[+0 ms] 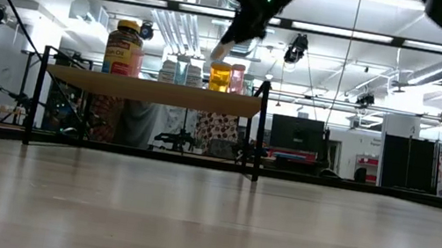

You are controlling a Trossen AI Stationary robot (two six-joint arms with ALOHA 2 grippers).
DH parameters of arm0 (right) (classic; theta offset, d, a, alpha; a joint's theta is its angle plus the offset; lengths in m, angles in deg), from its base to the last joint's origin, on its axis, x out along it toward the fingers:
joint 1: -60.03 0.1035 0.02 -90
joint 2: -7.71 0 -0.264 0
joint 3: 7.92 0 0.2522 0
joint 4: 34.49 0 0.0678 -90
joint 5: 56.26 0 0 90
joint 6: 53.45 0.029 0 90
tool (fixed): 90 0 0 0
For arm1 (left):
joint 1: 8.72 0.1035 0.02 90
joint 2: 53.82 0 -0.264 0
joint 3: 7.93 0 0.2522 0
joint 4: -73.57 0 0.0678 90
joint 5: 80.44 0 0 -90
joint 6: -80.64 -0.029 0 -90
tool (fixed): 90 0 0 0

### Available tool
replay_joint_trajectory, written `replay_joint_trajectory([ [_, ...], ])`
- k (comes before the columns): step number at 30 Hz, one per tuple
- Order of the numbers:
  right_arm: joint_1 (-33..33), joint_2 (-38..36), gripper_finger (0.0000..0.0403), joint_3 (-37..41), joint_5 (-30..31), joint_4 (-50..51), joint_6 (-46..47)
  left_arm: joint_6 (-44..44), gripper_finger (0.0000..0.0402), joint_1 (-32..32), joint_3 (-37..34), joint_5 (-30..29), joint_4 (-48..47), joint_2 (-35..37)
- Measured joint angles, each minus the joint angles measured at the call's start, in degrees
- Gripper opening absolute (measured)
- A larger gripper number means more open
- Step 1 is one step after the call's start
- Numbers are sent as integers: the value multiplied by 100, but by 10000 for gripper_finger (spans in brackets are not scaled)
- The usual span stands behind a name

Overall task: Pick and place medicine bottles onto shelf by color
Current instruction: Put the transparent pill bottle on the shelf

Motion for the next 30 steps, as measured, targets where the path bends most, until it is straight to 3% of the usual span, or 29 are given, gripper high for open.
replay_joint_trajectory([
  [3,-297,332,132,15,-381,-127,-120,-29,164,0,0,0,-1,0],
  [11,-586,853,132,-45,-512,186,-634,-55,164,0,0,-2,0,4],
  [30,-475,897,159,-51,-509,221,-795,-194,164,0,-2,-15,73,3],
])
